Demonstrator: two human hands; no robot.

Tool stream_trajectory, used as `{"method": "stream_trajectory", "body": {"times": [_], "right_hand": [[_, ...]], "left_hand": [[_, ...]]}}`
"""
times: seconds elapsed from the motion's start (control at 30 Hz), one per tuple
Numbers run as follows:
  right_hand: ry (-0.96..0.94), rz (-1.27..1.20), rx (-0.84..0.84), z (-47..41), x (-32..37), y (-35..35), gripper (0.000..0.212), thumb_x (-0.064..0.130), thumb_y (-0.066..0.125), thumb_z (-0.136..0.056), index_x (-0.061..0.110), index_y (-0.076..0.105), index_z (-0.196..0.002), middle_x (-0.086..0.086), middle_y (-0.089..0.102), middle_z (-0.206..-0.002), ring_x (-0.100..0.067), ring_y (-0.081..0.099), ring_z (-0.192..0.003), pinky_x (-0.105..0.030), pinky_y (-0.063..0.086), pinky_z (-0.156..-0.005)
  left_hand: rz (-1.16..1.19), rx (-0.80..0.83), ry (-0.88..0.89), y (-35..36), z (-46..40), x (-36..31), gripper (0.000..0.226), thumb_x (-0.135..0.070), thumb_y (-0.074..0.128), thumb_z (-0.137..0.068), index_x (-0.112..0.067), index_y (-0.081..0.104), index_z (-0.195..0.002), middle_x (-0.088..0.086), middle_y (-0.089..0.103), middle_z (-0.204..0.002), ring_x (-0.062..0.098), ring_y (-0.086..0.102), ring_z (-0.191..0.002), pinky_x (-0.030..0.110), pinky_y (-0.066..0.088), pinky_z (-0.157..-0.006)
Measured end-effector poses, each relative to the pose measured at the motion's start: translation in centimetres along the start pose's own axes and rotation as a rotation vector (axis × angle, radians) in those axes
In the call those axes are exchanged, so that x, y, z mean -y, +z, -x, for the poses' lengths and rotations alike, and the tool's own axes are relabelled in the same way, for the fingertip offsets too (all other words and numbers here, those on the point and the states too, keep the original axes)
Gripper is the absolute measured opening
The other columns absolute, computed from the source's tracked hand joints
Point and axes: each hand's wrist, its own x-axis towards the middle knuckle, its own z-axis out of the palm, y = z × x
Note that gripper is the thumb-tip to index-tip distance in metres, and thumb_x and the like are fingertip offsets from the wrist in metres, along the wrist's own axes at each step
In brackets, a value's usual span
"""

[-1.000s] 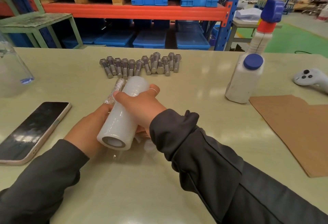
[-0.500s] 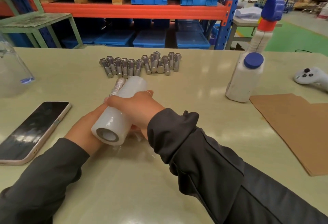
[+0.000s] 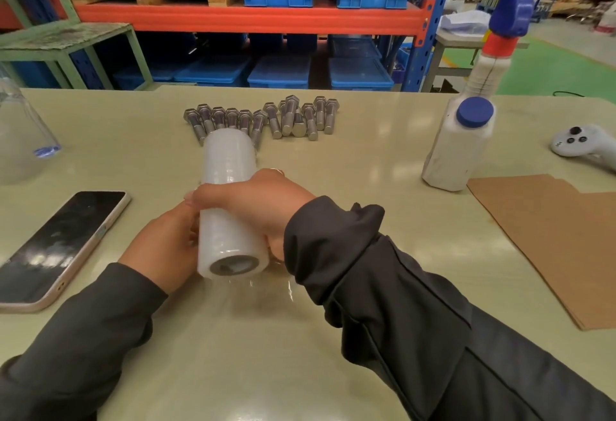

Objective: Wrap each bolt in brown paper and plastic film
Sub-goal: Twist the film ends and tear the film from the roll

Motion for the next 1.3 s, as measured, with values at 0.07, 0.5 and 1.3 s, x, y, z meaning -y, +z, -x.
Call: {"method": "stream_trajectory", "body": {"times": [0.07, 0.5, 1.3], "right_hand": [[-0.044, 0.1, -0.017, 0.3, -0.1, -0.6, 0.067, 0.036, 0.072, -0.073, 0.006, 0.042, -0.125, -0.016, 0.054, -0.118, -0.037, 0.058, -0.103, -0.046, 0.052, -0.086], [-0.152, 0.732, -0.265, 3.9, -4.5, -8.5, 0.058, 0.052, 0.04, -0.093, 0.061, 0.002, -0.137, -0.007, 0.031, -0.13, -0.016, 0.053, -0.071, -0.013, 0.039, -0.044], [-0.052, 0.966, -0.376, 4.6, -8.0, -11.7, 0.036, 0.052, 0.025, -0.097, 0.058, 0.034, -0.131, 0.001, 0.028, -0.104, -0.025, 0.054, -0.086, -0.03, 0.047, -0.075]], "left_hand": [[0.058, -0.012, 0.038, 0.0, 0.2, -0.8, 0.041, -0.001, 0.064, -0.076, -0.036, 0.045, -0.083, -0.028, 0.053, -0.074, -0.01, 0.051, -0.069, 0.006, 0.036, -0.057], [0.136, 0.046, 0.028, -0.4, 0.2, -1.4, 0.04, -0.006, 0.075, -0.074, -0.032, 0.047, -0.086, -0.033, 0.062, -0.075, 0.0, 0.055, -0.092, 0.011, 0.034, -0.072], [-0.248, 0.136, 0.387, 4.3, -0.6, -7.6, 0.029, -0.033, 0.056, -0.089, -0.014, 0.056, -0.111, -0.001, 0.042, -0.108, 0.012, 0.034, -0.097, 0.016, 0.029, -0.083]]}}
